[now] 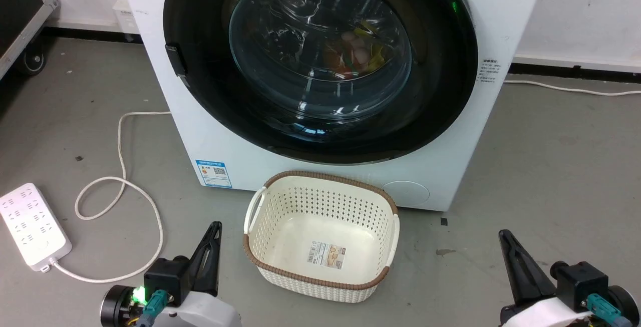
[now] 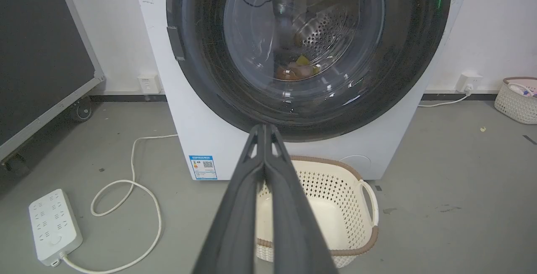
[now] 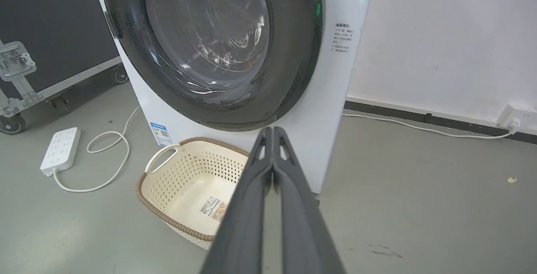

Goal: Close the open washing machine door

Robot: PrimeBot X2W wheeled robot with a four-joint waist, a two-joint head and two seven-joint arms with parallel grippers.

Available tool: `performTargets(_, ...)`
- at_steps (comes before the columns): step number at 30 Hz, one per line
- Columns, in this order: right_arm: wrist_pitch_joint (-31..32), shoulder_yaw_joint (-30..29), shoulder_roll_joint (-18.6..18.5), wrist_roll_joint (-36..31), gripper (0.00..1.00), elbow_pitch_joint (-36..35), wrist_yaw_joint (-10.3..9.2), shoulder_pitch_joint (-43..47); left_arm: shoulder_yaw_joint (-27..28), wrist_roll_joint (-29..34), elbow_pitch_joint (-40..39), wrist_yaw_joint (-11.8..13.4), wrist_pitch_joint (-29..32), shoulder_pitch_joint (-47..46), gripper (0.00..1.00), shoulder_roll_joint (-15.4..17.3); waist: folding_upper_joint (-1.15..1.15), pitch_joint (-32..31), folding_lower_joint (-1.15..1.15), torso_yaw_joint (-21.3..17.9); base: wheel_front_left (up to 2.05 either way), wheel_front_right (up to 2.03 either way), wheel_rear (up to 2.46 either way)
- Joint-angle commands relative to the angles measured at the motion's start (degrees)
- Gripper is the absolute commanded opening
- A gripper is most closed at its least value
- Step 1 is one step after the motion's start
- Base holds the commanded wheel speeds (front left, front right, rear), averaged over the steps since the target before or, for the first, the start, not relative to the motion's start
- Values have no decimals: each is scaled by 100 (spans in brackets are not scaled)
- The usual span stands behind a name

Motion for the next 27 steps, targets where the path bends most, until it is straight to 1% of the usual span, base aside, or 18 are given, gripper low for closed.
performTargets(1, 47, 21, 11, -49, 0, -64, -2, -60, 19, 38, -54, 41, 47, 44, 0, -26, 0, -1, 0, -1, 0, 0, 0)
performTargets(27, 341, 93, 16, -96, 0, -279, -3, -90, 127, 151, -301, 187, 339, 67, 0, -58, 0, -9, 0, -10, 0, 0, 0)
